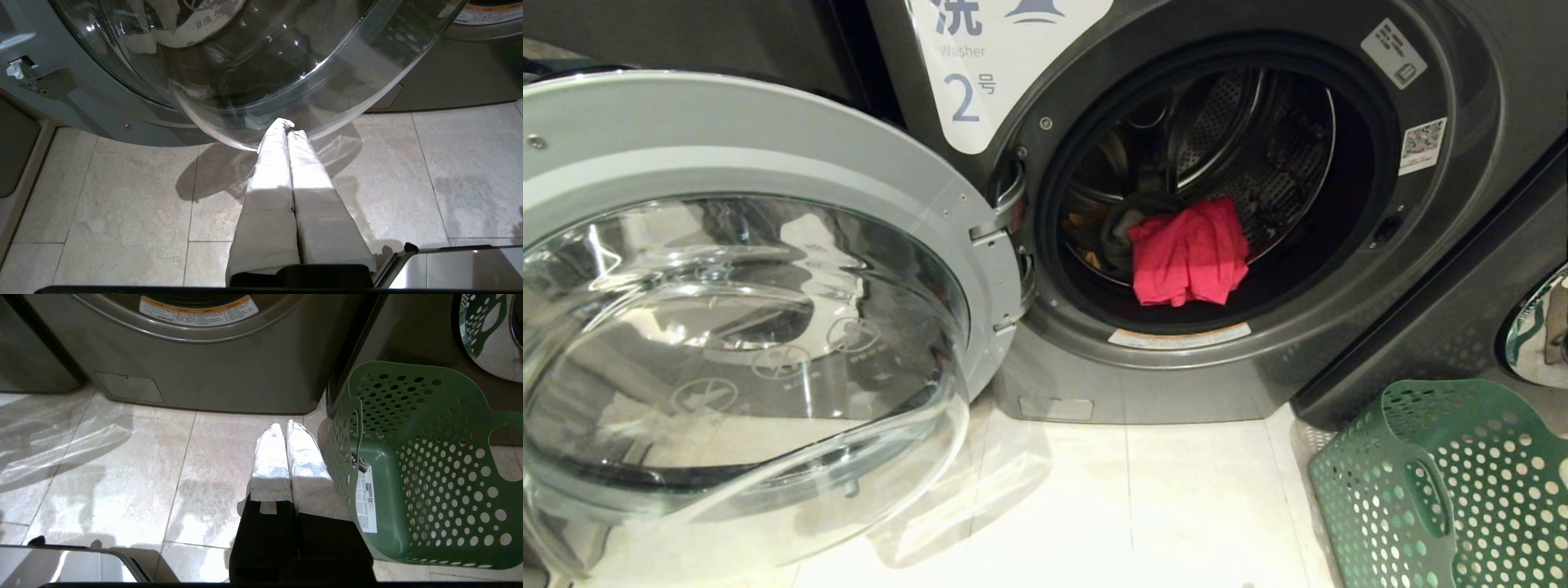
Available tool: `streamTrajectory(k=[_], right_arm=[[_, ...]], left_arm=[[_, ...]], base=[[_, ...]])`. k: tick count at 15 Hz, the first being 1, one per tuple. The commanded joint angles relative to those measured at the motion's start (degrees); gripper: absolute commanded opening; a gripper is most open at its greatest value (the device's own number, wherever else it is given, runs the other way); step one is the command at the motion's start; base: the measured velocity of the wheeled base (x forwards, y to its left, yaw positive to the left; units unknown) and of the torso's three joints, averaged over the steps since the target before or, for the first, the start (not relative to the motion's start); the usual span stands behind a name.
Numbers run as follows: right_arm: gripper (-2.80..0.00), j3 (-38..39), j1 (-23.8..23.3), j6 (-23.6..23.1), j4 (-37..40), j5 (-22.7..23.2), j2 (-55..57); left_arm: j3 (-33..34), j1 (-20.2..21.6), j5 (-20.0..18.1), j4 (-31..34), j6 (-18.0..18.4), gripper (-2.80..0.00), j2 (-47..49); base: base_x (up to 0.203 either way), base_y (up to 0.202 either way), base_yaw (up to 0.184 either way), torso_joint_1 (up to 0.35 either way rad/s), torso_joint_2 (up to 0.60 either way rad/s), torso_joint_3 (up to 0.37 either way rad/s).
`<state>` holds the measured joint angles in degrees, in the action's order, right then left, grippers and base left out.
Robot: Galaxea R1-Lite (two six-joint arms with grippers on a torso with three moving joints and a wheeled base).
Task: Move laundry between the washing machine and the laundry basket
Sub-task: Pick a cloth and place it into the basket
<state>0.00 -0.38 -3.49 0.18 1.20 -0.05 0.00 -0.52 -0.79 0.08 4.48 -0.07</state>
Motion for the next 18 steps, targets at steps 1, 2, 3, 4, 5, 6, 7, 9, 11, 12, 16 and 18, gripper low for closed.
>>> streamTrajectory(k=[1,2,3,4,5,6,7,9,11,12,16,18], right_arm=[[-2.8,-0.06,0.03,0.36,-0.01,-0.09,0.05],[-2.8,-0.01,0.01,0.42,-0.01,-0.3,0.05],[-2.8,0.0,0.02,0.41,-0.01,-0.32,0.05],[-2.8,0.0,0.03,0.41,-0.01,-0.32,0.05],[-2.8,-0.09,0.03,0.41,-0.01,-0.34,0.05],[-2.8,0.0,-0.06,0.32,-0.01,-0.32,0.05],[-2.8,0.0,-0.03,0.23,-0.01,-0.32,0.05],[-2.8,0.0,0.03,-0.03,-0.09,-0.28,0.05],[-2.8,0.0,-0.01,-0.21,-0.09,-0.19,0.05],[-2.8,0.0,-0.06,-0.13,-0.09,-0.23,0.05],[-2.8,0.0,-0.01,-0.73,-0.09,-0.06,0.05],[-2.8,0.0,0.03,-0.73,-0.09,-0.06,0.05]], left_arm=[[0.0,0.0,0.0,0.01,0.0,-2.8,-0.01],[0.0,0.0,0.0,0.01,0.0,-2.8,-0.01],[0.0,0.0,0.0,0.1,0.0,-2.8,-0.01],[0.0,0.0,0.0,0.01,0.0,-2.8,-0.01],[0.0,0.0,0.0,0.01,0.09,-2.8,-0.01],[0.0,0.0,0.0,0.01,0.0,-2.8,-0.01],[0.0,0.0,0.0,0.01,0.09,-2.8,-0.01],[0.0,0.0,0.0,-0.08,0.0,-2.8,-0.01],[0.0,0.0,0.0,-0.08,0.0,-2.8,-0.01],[0.0,0.0,0.0,-0.08,0.0,-2.8,-0.01],[0.0,0.0,0.0,-0.08,0.0,-2.8,-0.01],[0.0,0.0,0.0,-0.08,0.0,-2.8,-0.01]], base=[[0.0,0.0,0.0,0.0,0.0,0.0],[0.0,0.0,0.0,0.0,0.0,0.0],[0.0,0.0,0.0,0.0,0.0,0.0],[0.0,0.0,0.0,0.0,0.0,0.0],[0.0,0.0,0.0,0.0,0.0,0.0],[0.0,0.0,0.0,0.0,0.0,0.0],[0.0,0.0,0.0,0.0,0.0,0.0],[0.0,0.0,0.0,0.0,0.0,0.0],[0.0,0.0,0.0,0.0,0.0,0.0],[0.0,0.0,0.0,0.0,0.0,0.0],[0.0,-0.011,0.158,0.002,0.0,-0.001],[-0.002,-0.01,0.172,0.007,0.0,0.002]])
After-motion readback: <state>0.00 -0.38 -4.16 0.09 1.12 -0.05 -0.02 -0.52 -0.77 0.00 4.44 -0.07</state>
